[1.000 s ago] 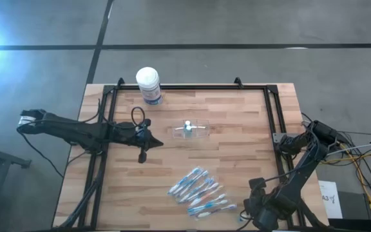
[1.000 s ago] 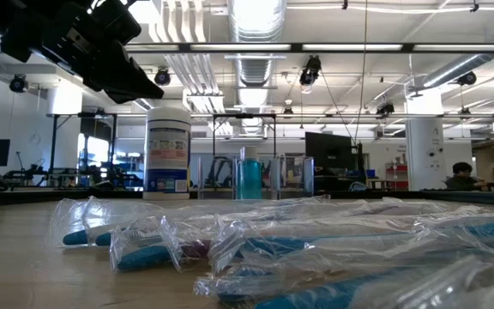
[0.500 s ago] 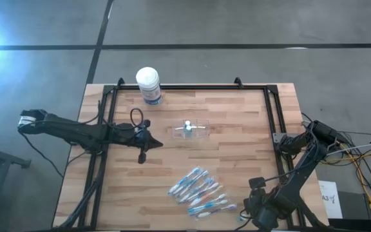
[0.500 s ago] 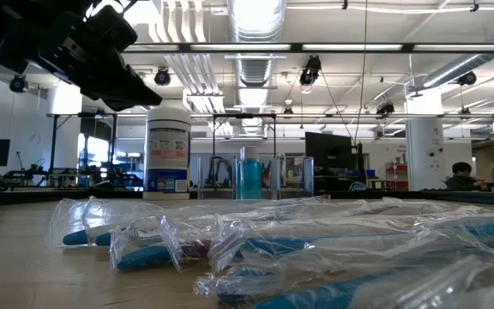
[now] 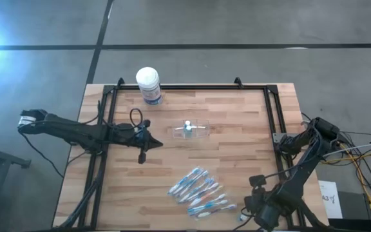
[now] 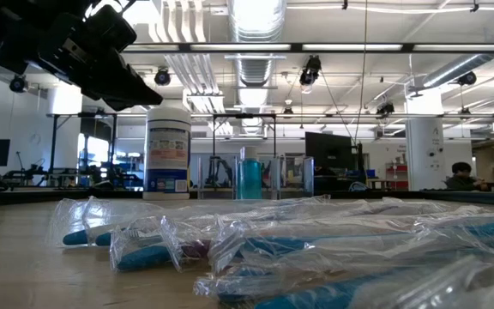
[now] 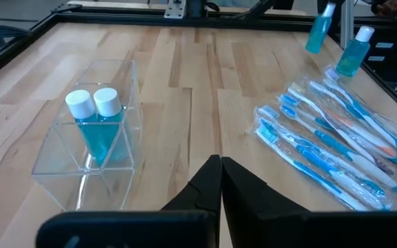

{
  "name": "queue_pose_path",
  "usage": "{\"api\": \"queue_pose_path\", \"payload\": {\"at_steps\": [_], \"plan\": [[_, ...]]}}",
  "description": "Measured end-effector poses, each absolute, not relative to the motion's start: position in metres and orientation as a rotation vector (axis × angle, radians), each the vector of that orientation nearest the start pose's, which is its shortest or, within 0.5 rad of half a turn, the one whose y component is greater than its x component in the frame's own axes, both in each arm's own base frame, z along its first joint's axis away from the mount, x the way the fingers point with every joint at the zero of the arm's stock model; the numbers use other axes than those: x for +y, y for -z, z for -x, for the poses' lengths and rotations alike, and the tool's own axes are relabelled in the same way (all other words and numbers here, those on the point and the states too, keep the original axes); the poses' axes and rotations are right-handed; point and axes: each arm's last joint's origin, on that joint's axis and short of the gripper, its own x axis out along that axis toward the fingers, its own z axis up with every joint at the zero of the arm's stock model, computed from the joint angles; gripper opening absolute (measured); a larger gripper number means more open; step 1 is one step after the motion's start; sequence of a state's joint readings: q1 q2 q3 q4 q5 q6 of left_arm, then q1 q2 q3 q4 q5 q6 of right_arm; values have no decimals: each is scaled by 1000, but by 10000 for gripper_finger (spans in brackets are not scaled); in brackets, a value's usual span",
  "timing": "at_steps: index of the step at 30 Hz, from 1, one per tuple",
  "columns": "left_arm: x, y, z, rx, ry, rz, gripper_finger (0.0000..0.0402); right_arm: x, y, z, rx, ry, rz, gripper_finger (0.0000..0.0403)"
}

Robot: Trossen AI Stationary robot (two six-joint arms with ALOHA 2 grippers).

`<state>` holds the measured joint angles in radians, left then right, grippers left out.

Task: Pick & Place toothbrushing station
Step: Put the mouthwash into the transparent organizer

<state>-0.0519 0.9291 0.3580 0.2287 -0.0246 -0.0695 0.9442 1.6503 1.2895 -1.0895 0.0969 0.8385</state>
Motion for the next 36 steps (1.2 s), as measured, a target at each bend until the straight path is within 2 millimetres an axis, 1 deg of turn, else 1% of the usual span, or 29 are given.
{"api": "queue_pose_path", "payload": {"at_steps": [4, 10, 12, 15, 18, 22, 25, 29, 33, 36], "plan": [[-9, -201, -192, 334, 16, 30, 12, 229, -264, -186, 1357, -57, 34, 91], [-9, -204, -192, 309, 10, 23, 13, 192, -299, -198, 1316, 33, 57, 92], [-9, -204, -192, 309, 9, 23, 12, 175, -312, -206, 1286, 52, 21, 93], [-9, -204, -192, 309, 2, 22, 13, 146, -327, -223, 1236, 87, -27, 93], [-9, -204, -192, 309, 1, 21, 14, 118, -340, -240, 1203, 96, 1, 94], [-9, -203, -192, 310, 0, 21, 14, 72, -356, -263, 1157, 172, -19, 94], [-9, -203, -192, 311, 1, 15, 14, 38, -364, -279, 1135, 219, 9, 95], [-9, -203, -192, 312, 1, 12, 14, 2, -373, -296, 1133, 221, 75, 95], [-9, -202, -192, 316, 2, 4, 14, -19, -368, -316, 1178, 99, 203, 95], [-9, -202, -192, 321, 0, 3, 14, -26, -361, -333, 1205, 11, 319, 95]]}}
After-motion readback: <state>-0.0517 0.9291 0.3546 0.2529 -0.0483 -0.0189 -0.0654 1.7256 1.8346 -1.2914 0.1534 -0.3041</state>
